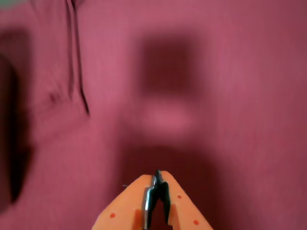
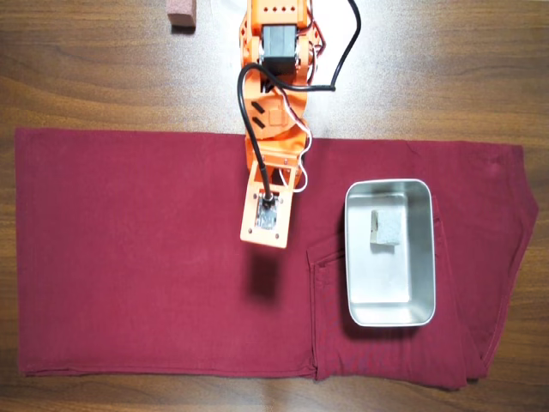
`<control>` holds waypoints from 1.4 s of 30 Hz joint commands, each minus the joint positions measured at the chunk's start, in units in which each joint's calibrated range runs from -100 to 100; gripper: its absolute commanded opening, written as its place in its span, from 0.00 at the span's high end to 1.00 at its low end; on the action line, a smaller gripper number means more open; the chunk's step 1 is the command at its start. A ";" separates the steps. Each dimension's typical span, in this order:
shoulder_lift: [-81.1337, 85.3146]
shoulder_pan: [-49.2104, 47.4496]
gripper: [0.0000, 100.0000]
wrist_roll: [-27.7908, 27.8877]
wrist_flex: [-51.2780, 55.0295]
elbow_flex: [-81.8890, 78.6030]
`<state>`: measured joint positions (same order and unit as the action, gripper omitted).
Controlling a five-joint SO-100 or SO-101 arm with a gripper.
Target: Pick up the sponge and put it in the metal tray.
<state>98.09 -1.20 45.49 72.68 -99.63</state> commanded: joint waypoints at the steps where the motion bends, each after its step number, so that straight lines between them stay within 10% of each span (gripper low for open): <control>1: 0.31 -0.05 1.00 -0.29 9.16 -0.28; 5: 0.31 -0.24 1.00 2.15 27.32 -0.28; 42: 0.31 -0.34 1.00 2.20 27.32 -0.37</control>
<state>98.78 -1.40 47.79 98.97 -99.54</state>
